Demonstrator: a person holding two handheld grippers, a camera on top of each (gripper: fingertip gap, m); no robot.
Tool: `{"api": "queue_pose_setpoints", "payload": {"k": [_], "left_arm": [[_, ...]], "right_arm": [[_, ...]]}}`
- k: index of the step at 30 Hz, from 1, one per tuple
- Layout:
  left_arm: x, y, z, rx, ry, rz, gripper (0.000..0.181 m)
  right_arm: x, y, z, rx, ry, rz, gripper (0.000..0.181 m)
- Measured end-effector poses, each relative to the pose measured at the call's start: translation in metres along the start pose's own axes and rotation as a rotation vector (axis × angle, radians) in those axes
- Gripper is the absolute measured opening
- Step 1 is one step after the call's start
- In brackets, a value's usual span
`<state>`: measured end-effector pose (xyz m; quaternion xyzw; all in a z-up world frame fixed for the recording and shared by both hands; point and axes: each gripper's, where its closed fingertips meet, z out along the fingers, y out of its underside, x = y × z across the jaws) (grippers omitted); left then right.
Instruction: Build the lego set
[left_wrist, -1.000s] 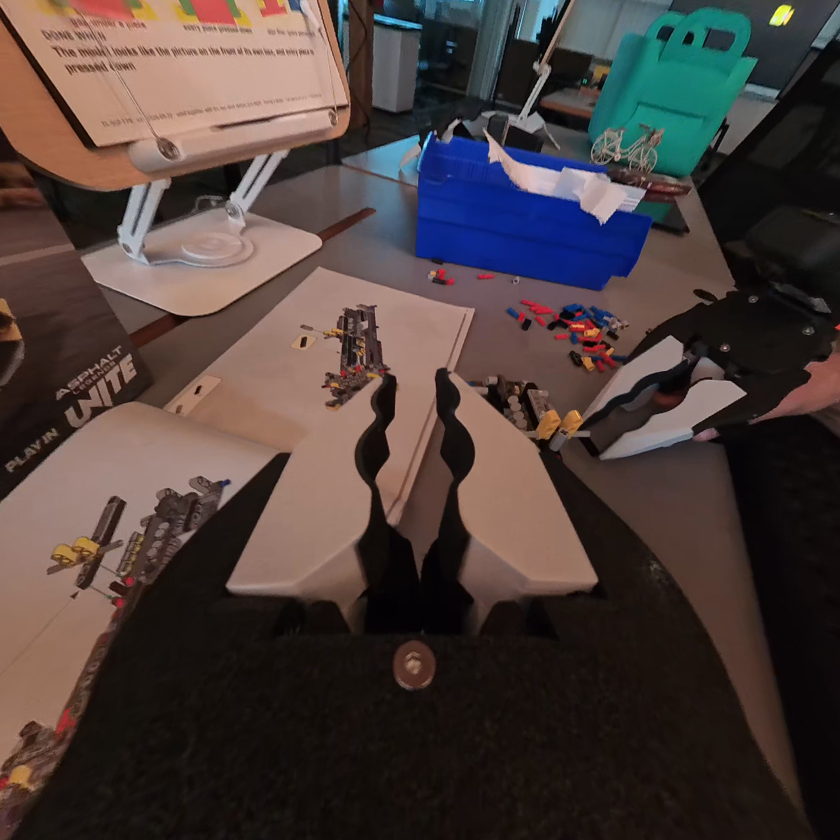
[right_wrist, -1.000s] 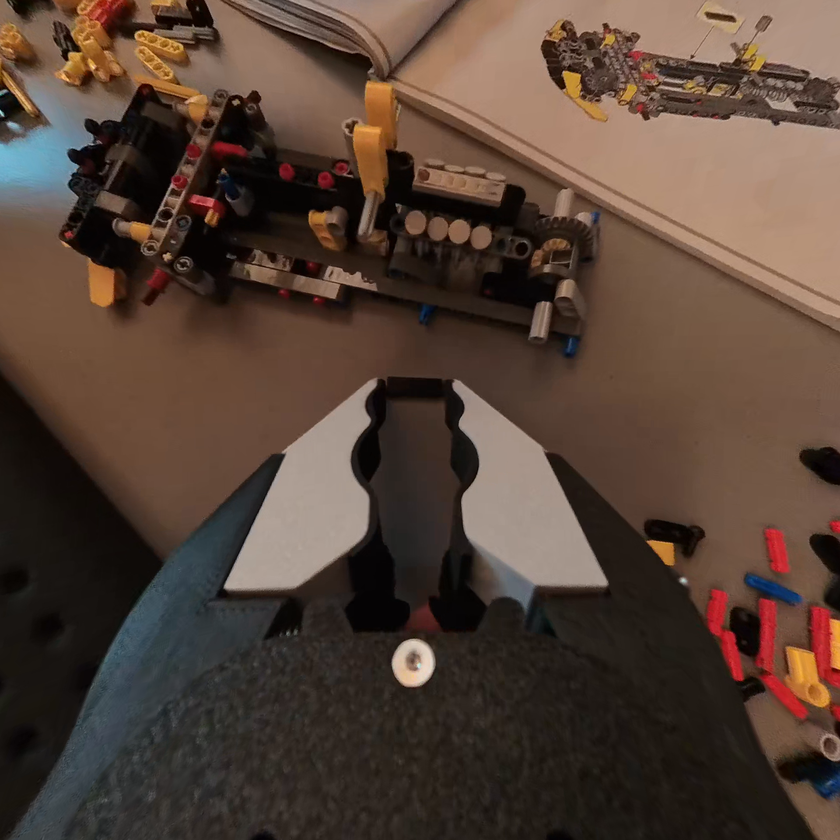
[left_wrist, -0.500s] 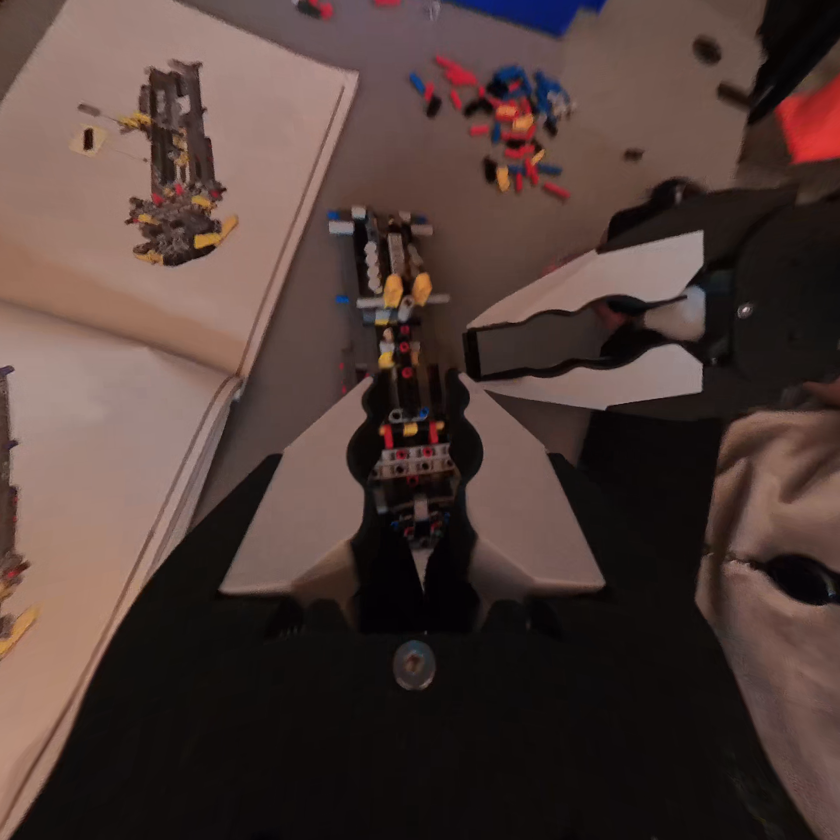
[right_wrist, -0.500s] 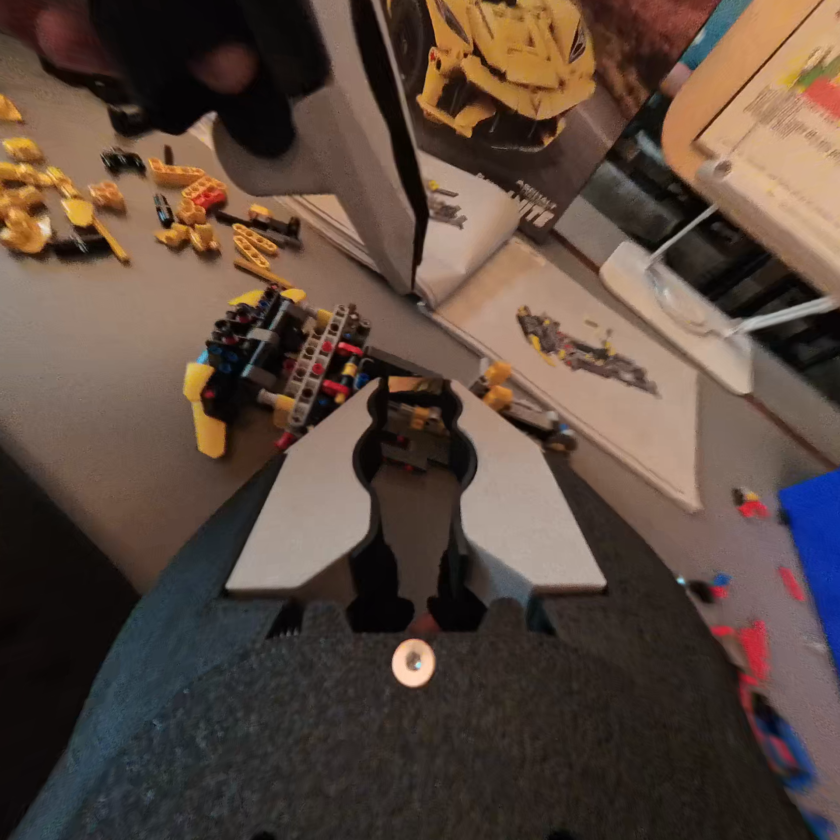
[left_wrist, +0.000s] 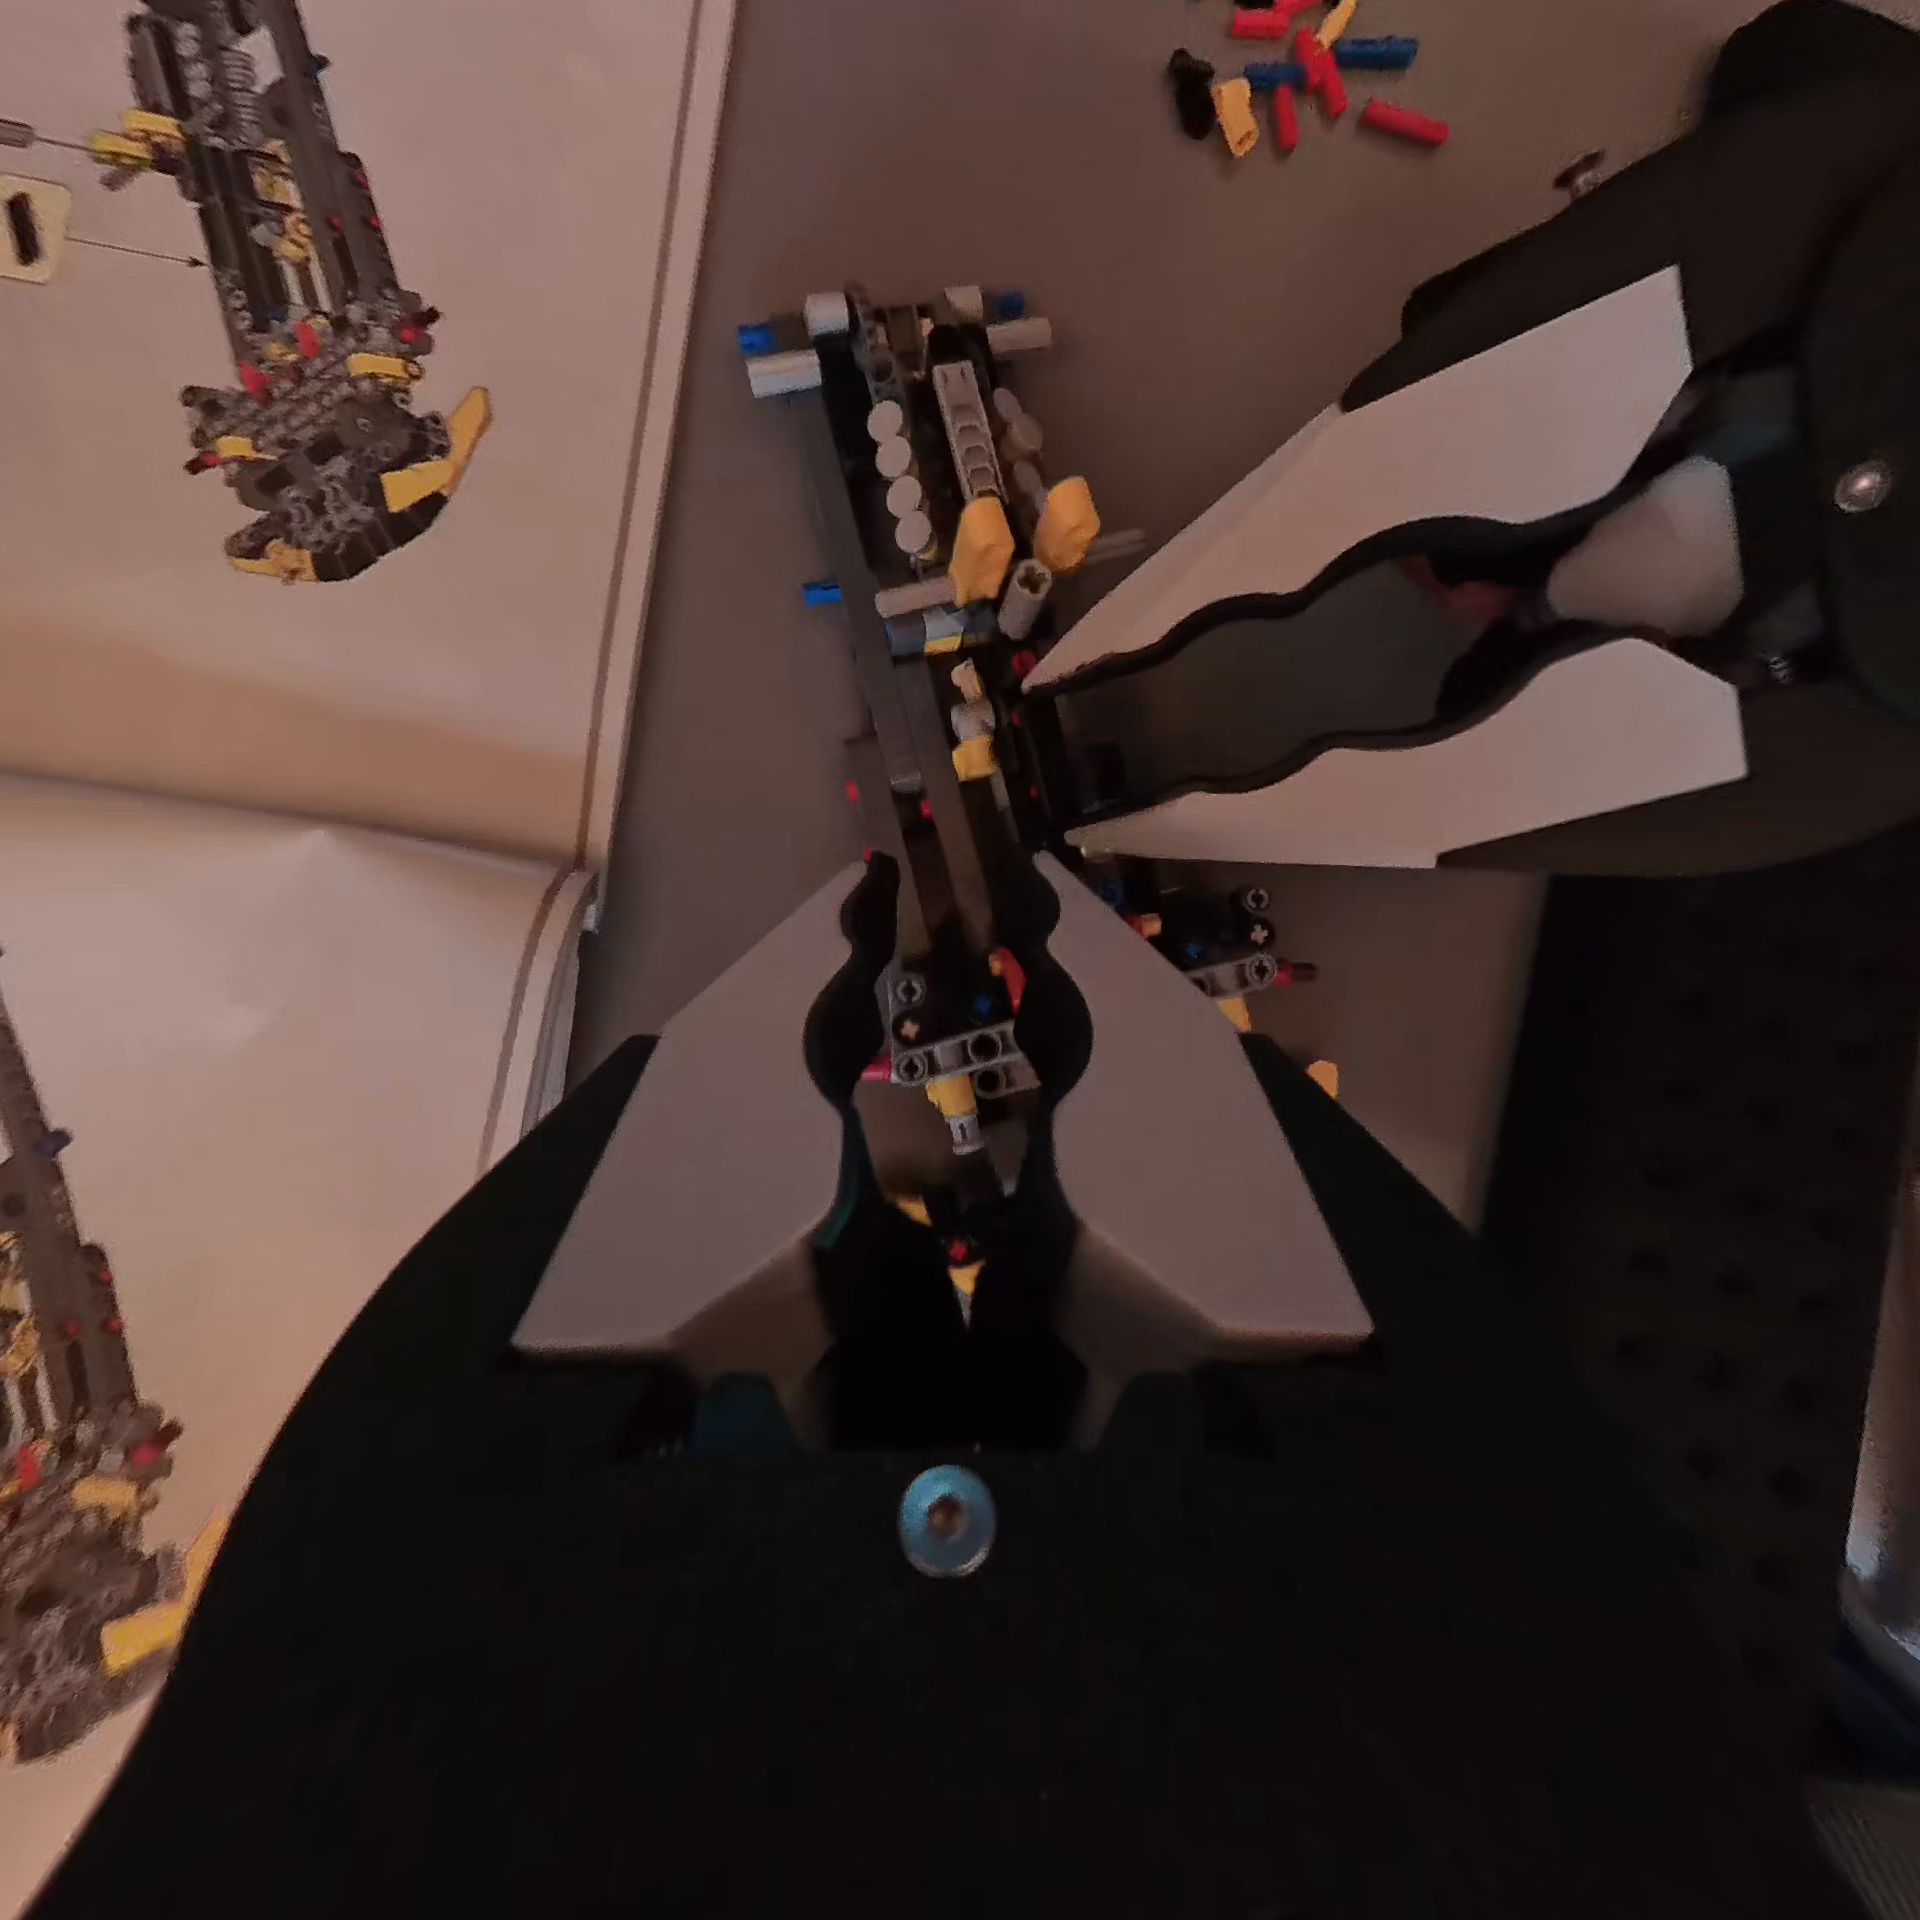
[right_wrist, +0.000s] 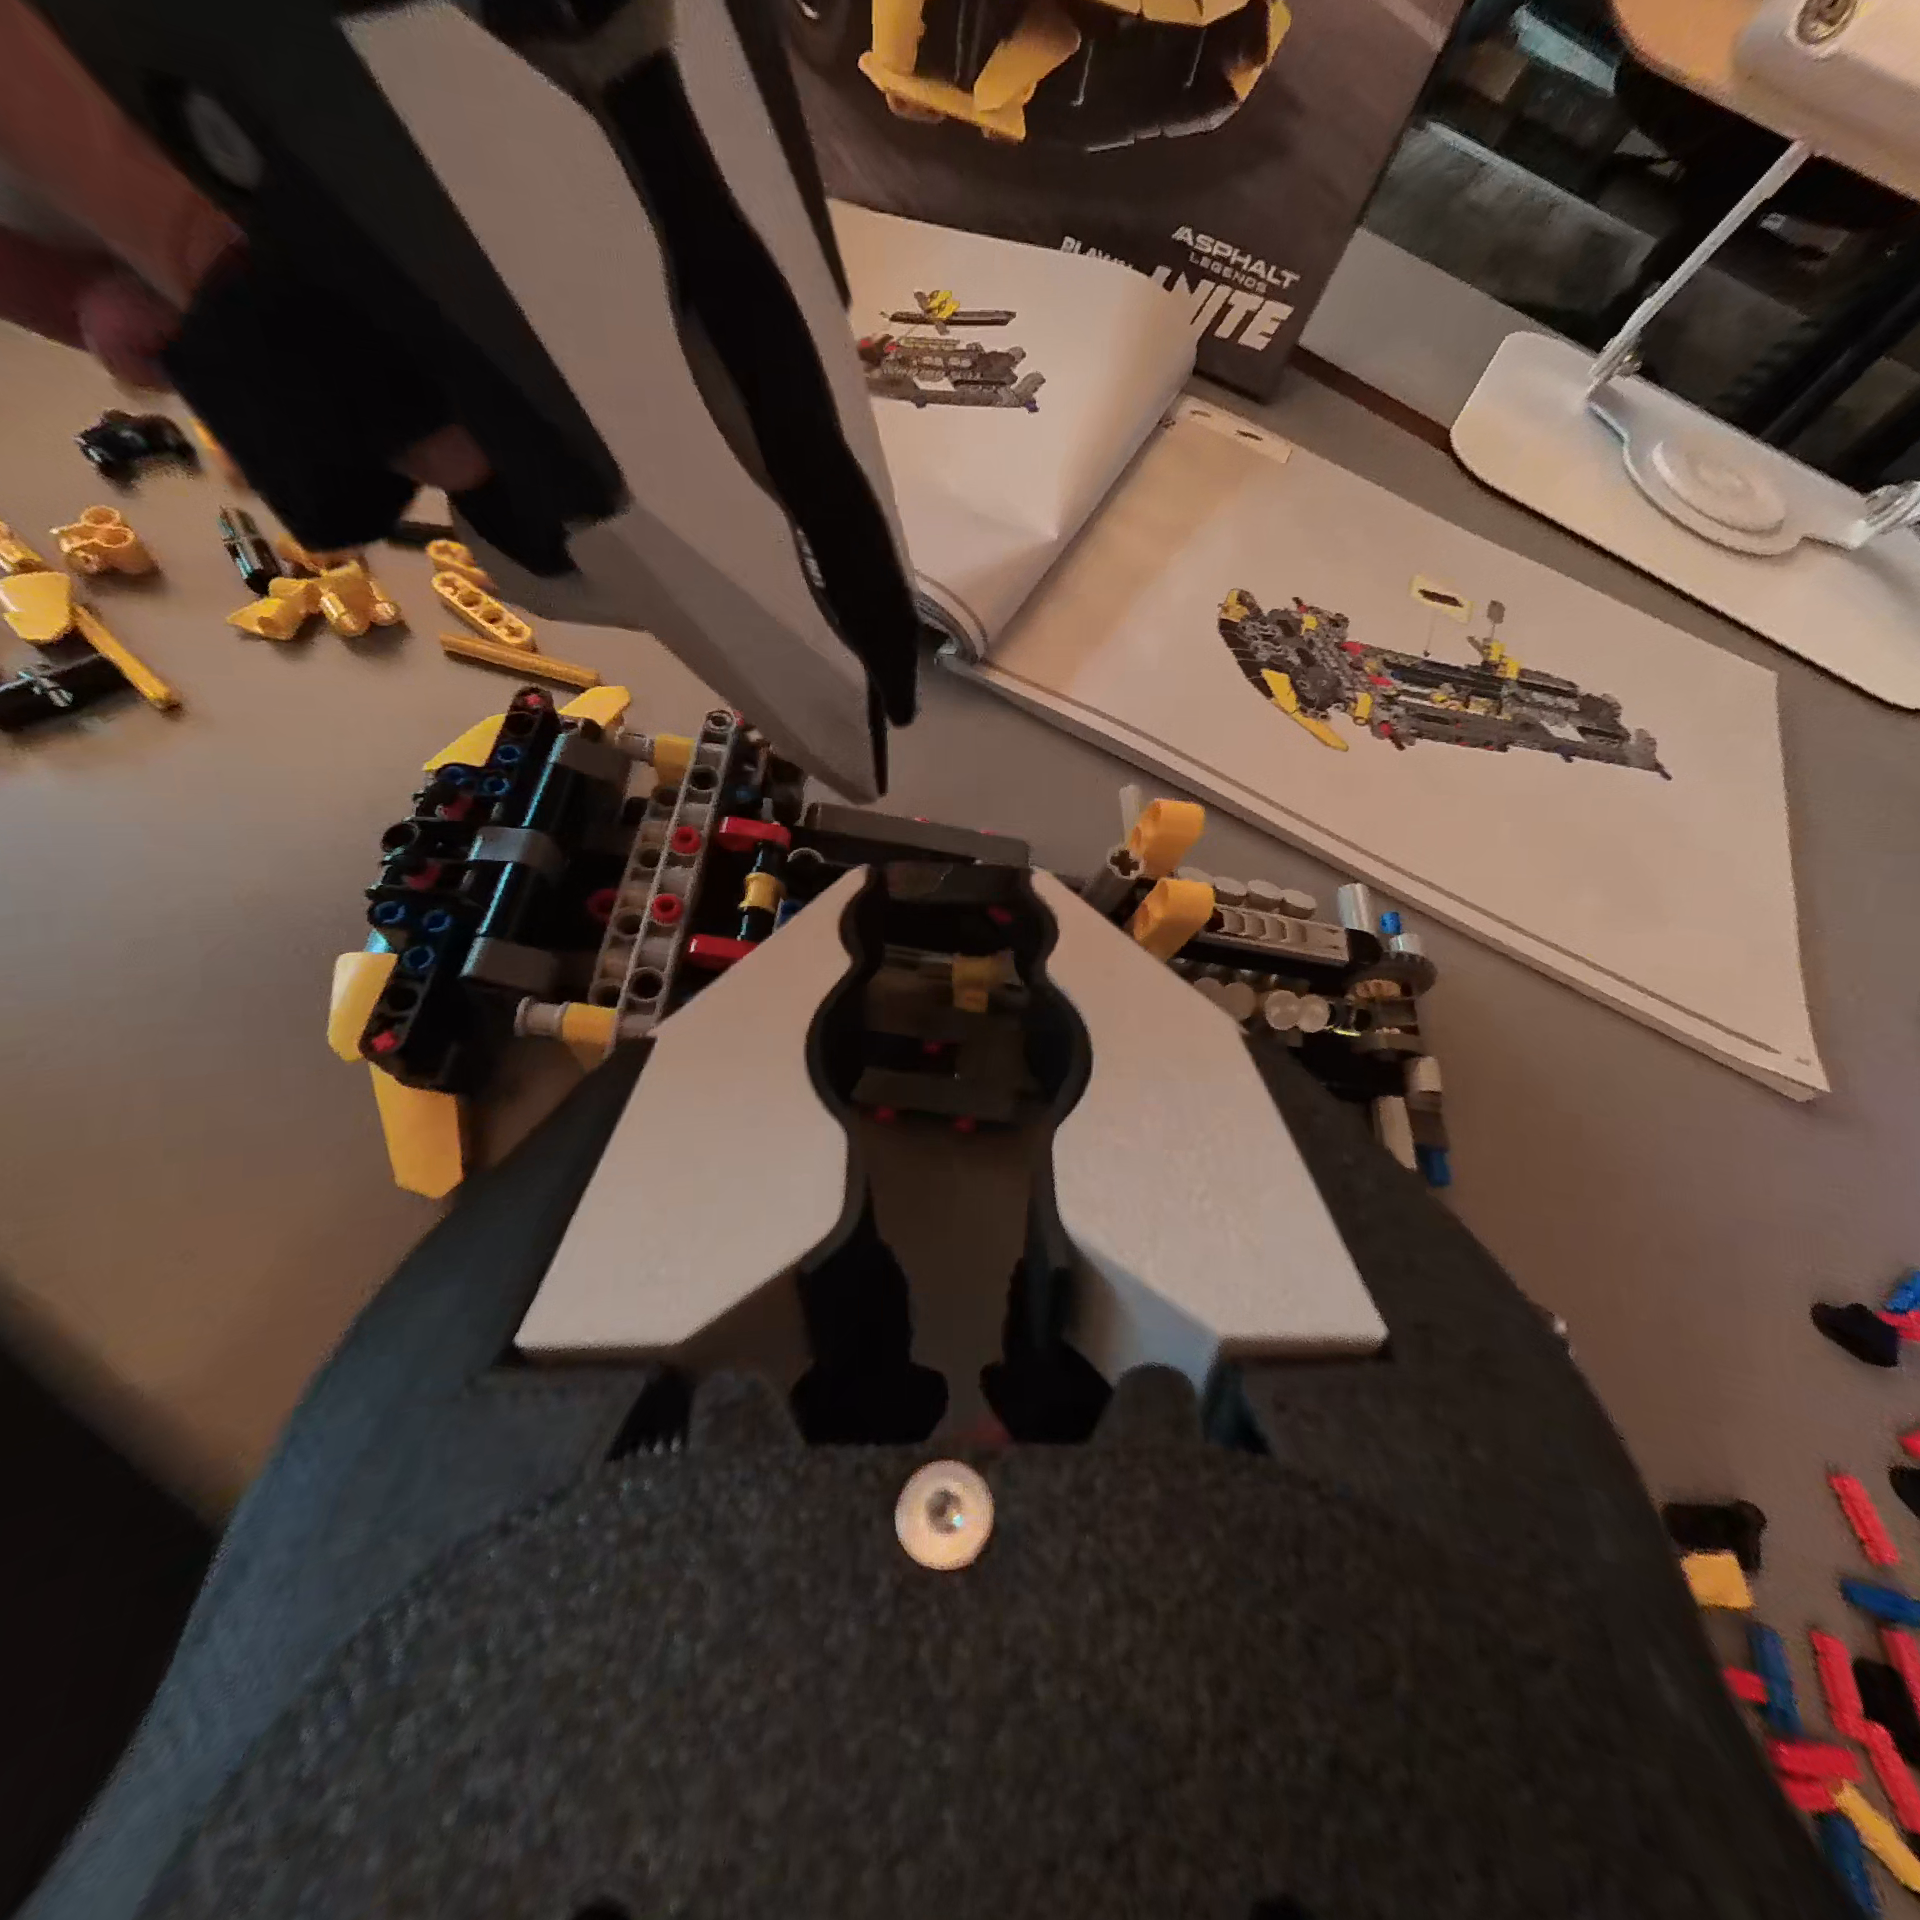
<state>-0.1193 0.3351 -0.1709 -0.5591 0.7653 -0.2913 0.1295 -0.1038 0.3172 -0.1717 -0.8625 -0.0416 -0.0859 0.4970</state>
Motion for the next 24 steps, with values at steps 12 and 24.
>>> {"api": "queue_pose_setpoints", "payload": {"k": [12,24], "left_arm": [[0.001,-0.012,0.018,0.030,0.092,-0.012,0.019],[0.007,-0.012,0.019,0.047,0.120,0.009,0.020]], "right_arm": [[0.001,0.003,0.002,-0.001,-0.008,0.025,0.024],[0.003,0.003,0.002,0.004,-0.012,0.047,0.024]]}}
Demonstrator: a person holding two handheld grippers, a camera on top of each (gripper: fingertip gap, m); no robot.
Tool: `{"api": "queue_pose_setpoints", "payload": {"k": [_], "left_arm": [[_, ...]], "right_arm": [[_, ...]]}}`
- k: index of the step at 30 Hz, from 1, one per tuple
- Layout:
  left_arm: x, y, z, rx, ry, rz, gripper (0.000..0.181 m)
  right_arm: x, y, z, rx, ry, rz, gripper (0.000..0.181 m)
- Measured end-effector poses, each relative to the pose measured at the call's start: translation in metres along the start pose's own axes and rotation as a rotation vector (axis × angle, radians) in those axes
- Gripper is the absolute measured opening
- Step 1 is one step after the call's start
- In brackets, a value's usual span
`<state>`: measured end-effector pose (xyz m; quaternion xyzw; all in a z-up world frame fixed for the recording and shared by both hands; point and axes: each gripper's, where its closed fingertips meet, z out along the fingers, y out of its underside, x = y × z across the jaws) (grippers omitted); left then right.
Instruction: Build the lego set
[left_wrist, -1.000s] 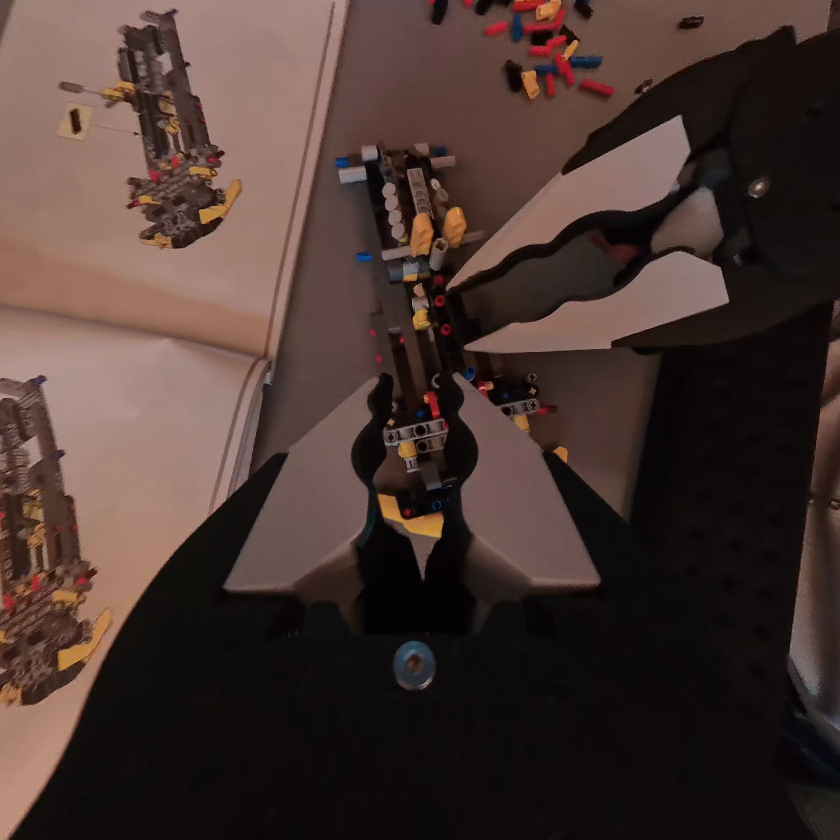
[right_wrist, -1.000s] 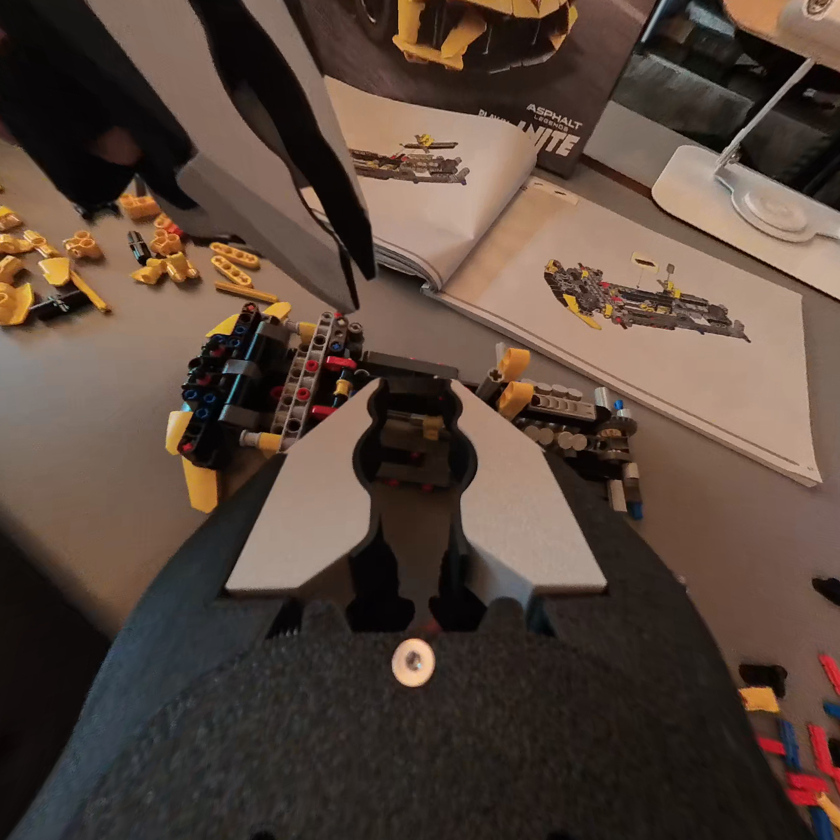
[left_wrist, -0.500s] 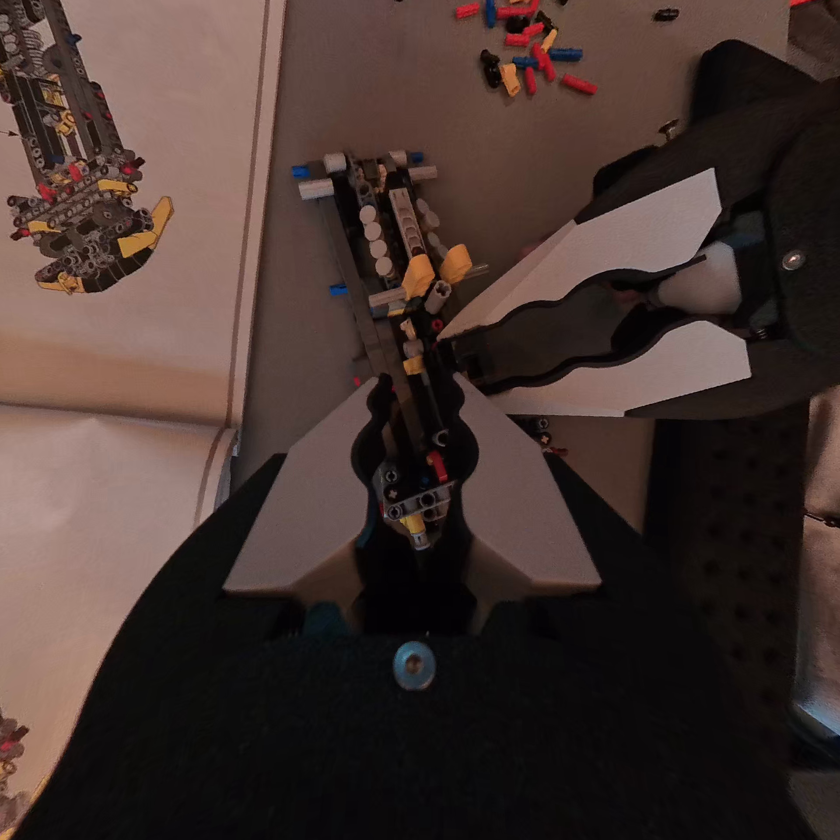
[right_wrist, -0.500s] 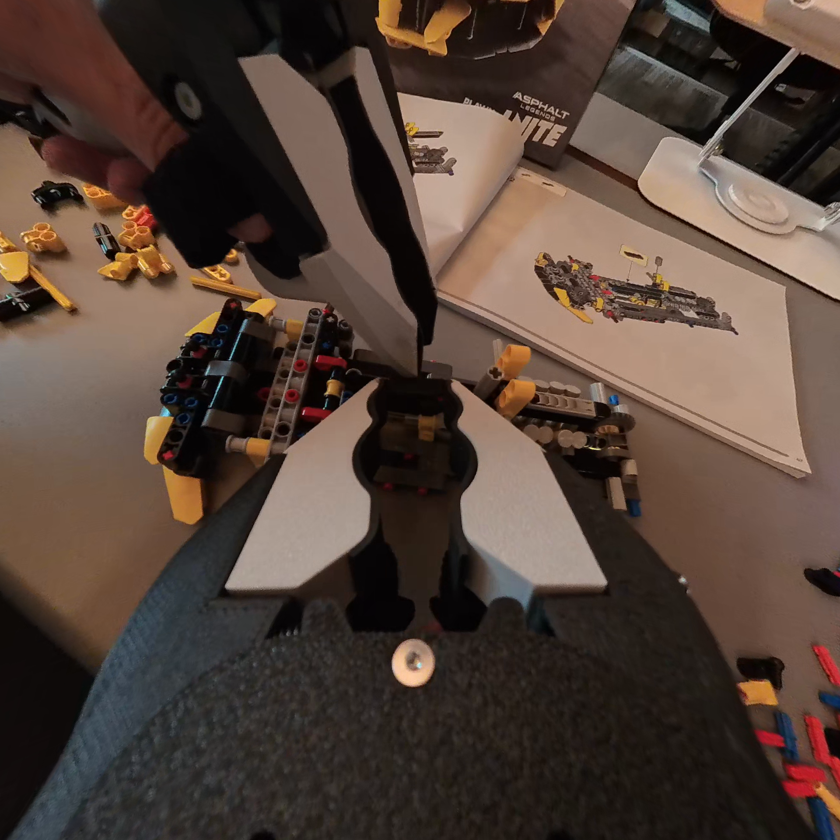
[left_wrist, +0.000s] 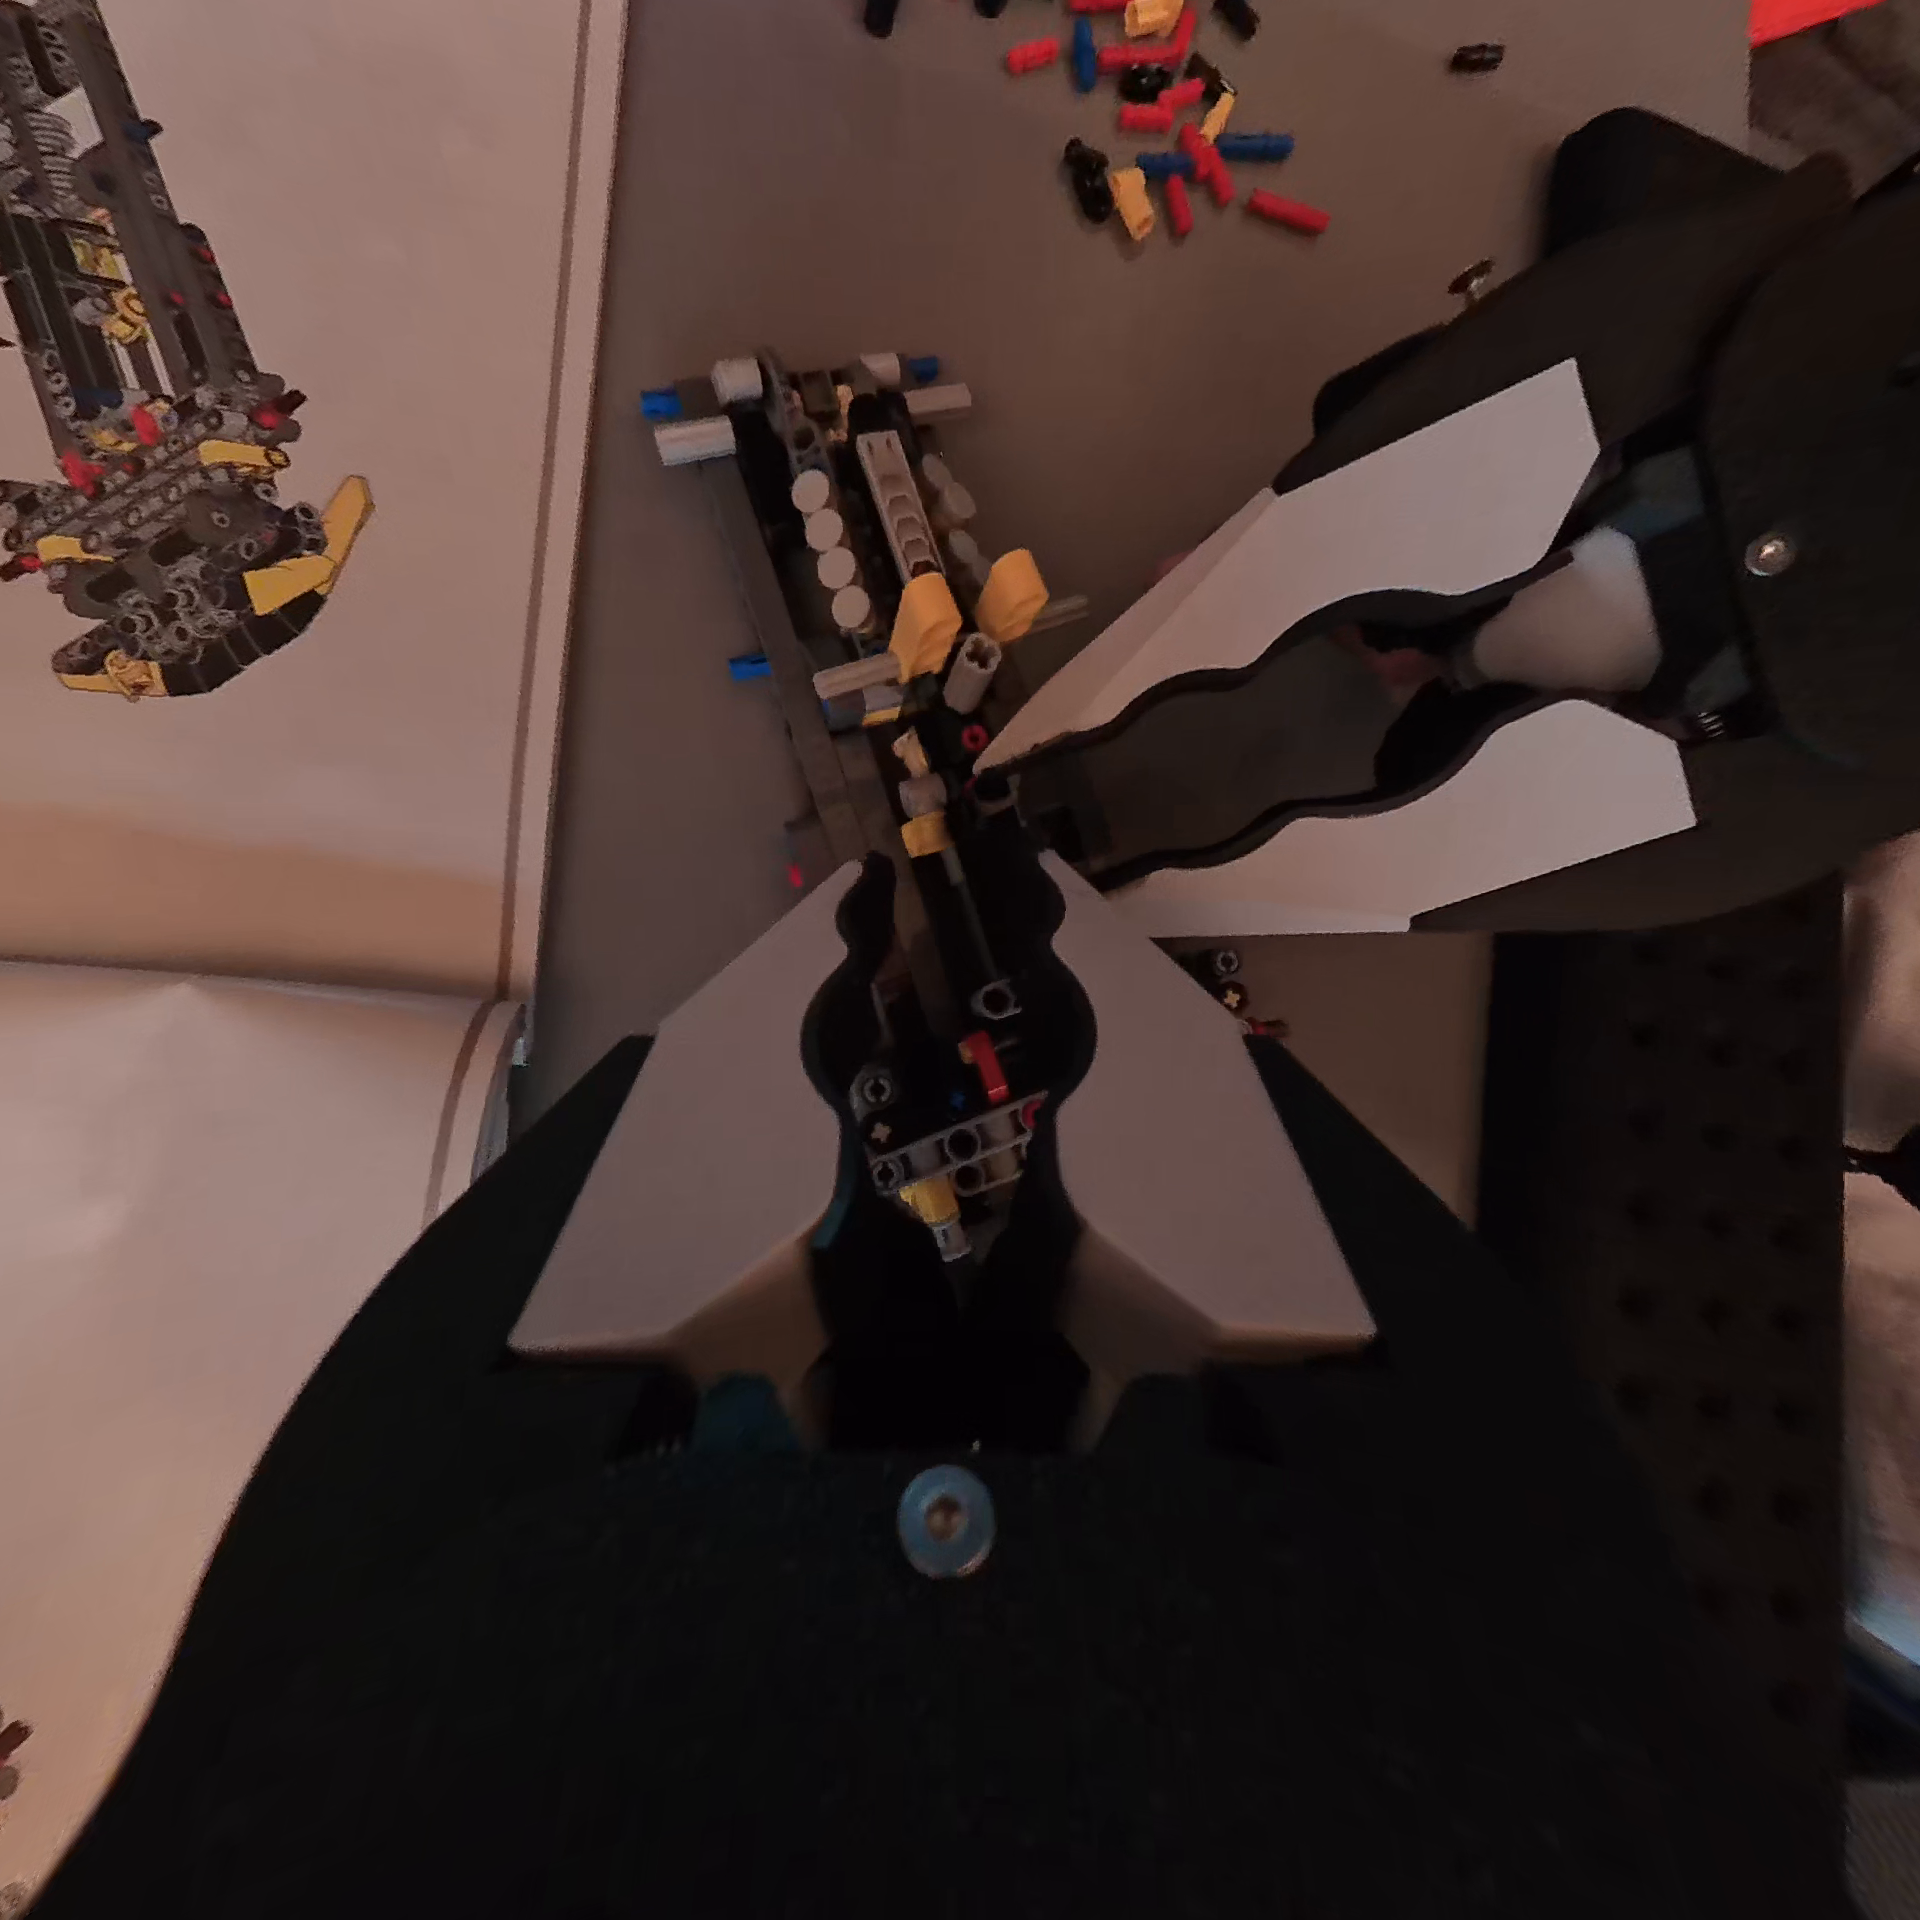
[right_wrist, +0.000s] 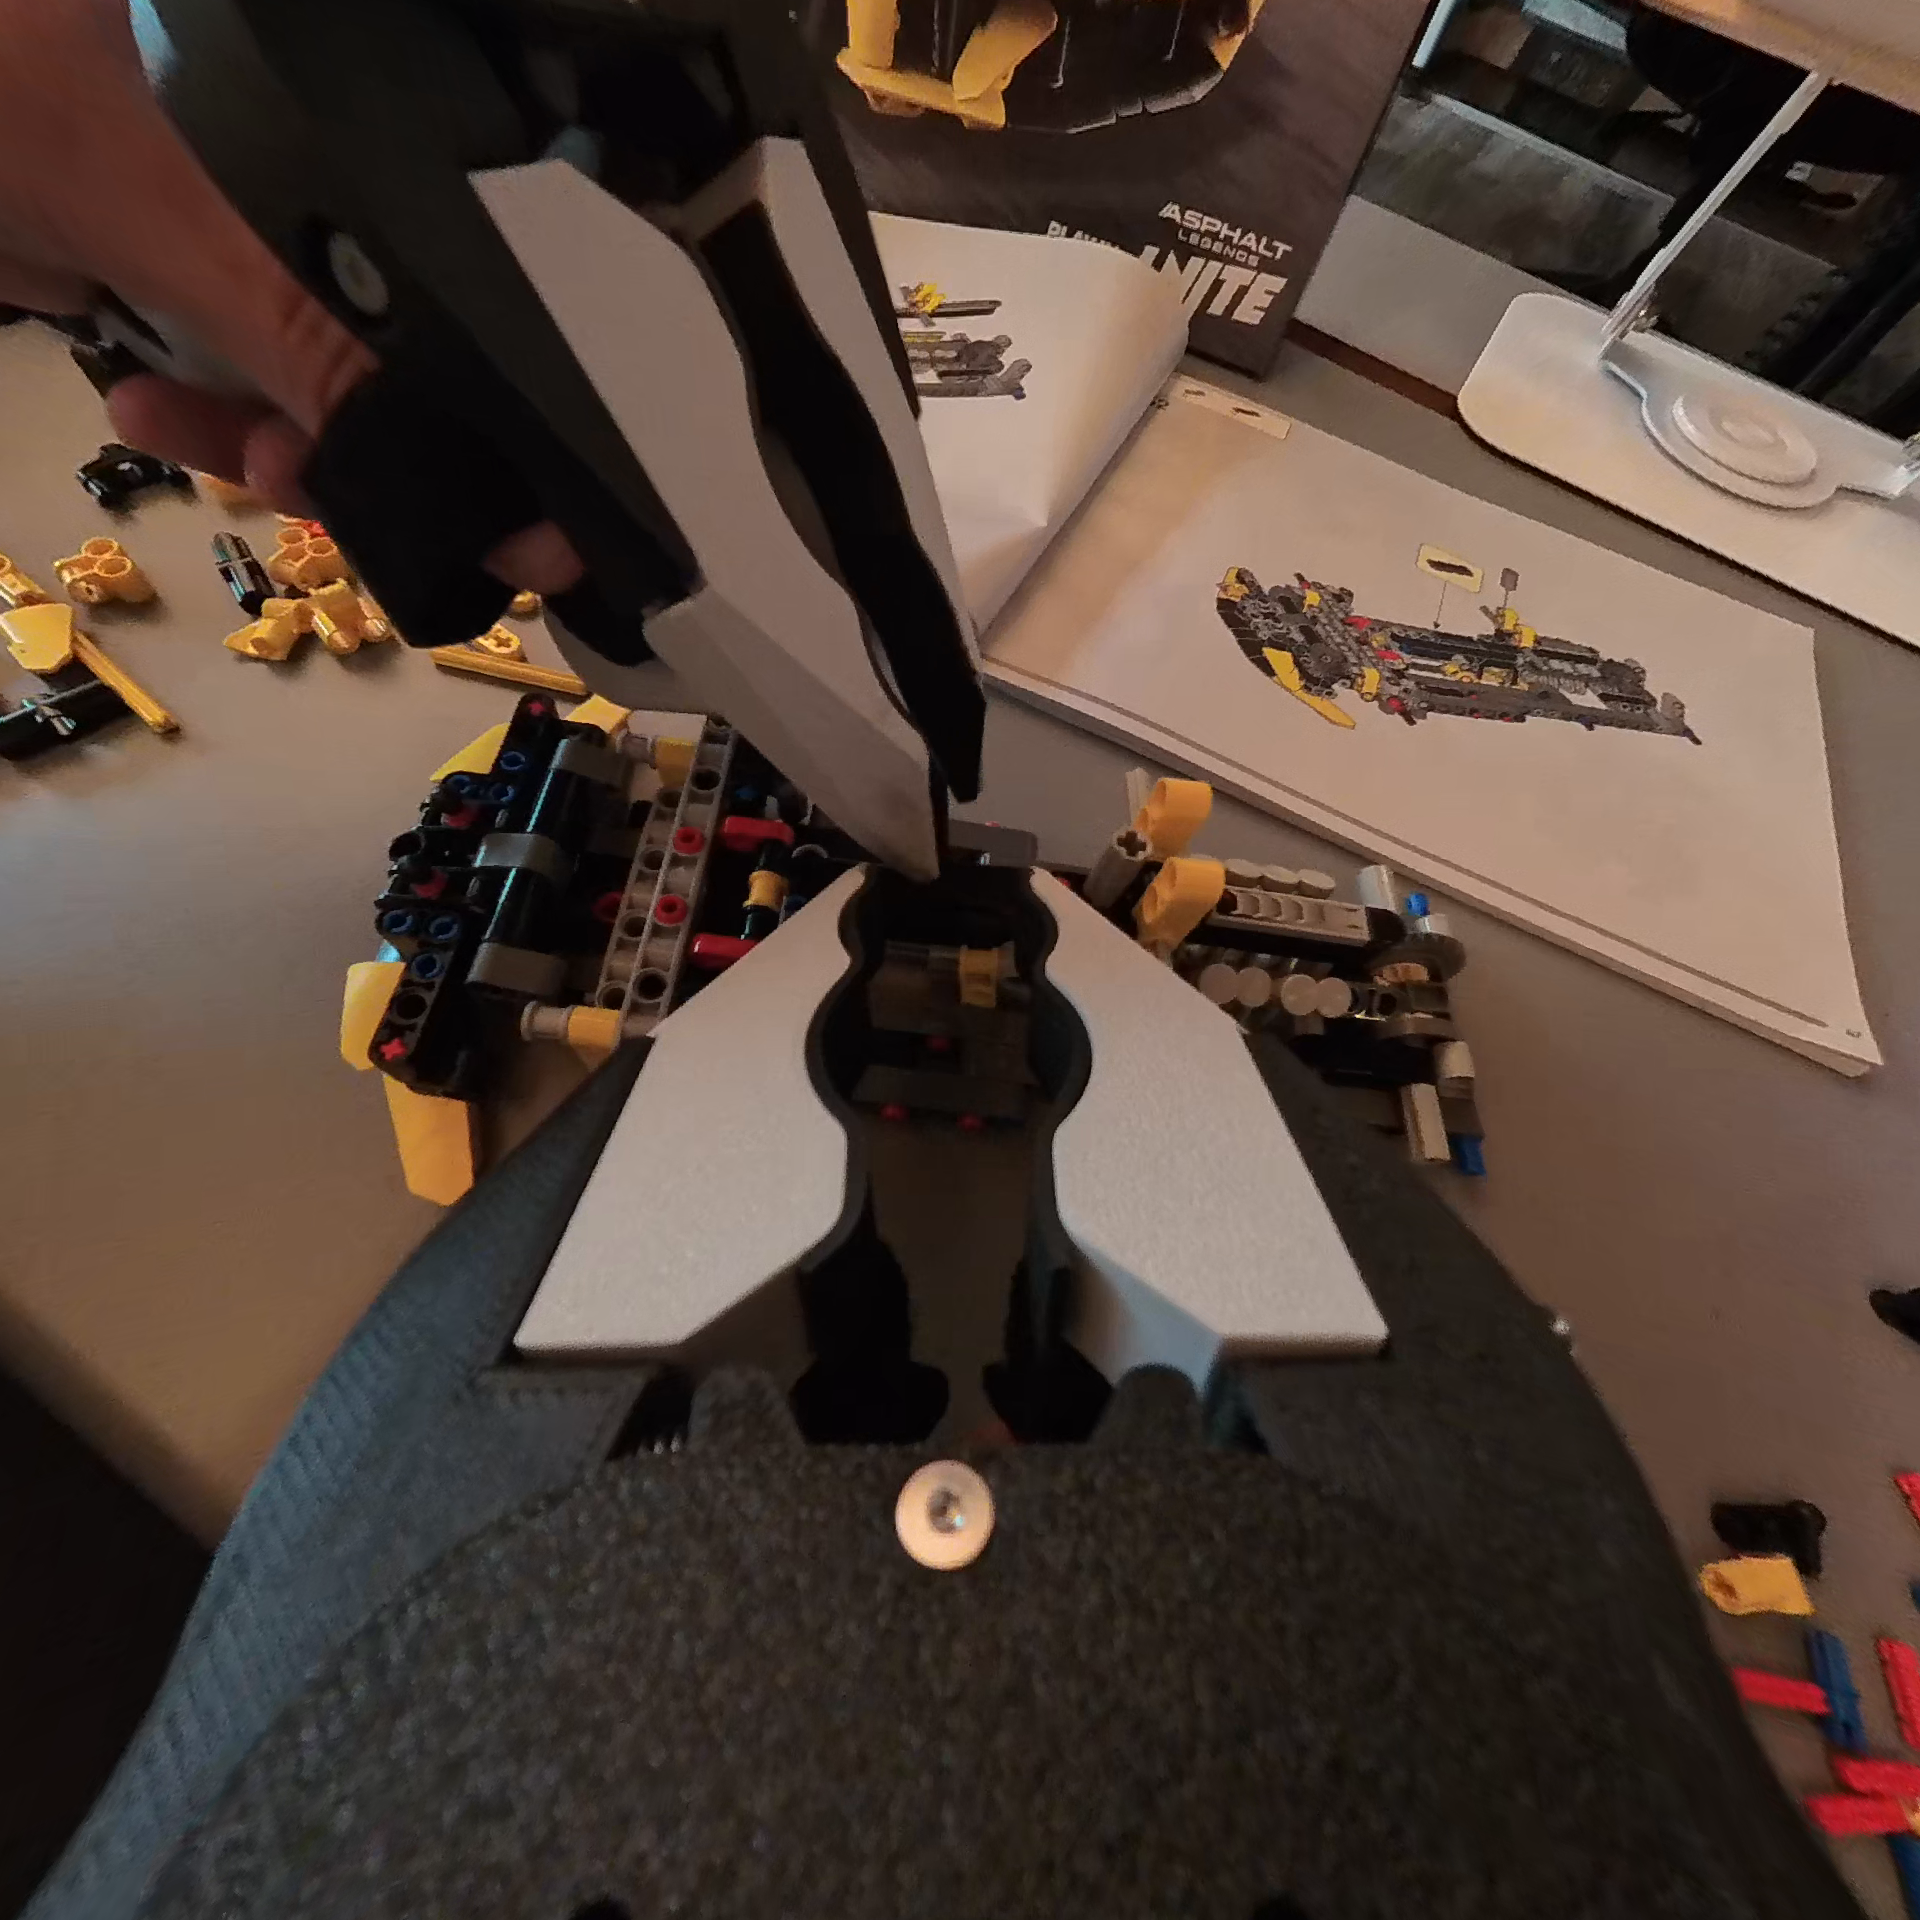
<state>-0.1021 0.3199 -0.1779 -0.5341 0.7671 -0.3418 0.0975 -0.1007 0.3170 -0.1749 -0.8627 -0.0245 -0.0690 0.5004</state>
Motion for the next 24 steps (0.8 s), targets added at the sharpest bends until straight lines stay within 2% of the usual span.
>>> {"api": "queue_pose_setpoints", "payload": {"k": [4,7,12,16,24], "left_arm": [[-0.001,0.000,0.000,0.005,-0.004,-0.001,0.018],[0.000,0.000,0.000,0.009,0.003,-0.001,0.016],[0.000,-0.001,0.001,0.016,0.004,-0.004,0.016],[0.000,-0.002,0.002,0.019,0.007,-0.002,0.016],[-0.001,-0.003,0.002,0.021,-0.010,0.004,0.014]], "right_arm": [[0.000,0.000,0.000,0.006,0.002,-0.007,0.025],[-0.001,-0.003,-0.004,0.024,0.011,-0.037,0.035],[-0.012,-0.007,-0.014,0.070,-0.009,-0.148,0.037],[-0.019,-0.003,-0.009,0.053,0.010,-0.242,0.038],[-0.017,0.003,-0.003,0.018,-0.001,-0.210,0.039]]}}
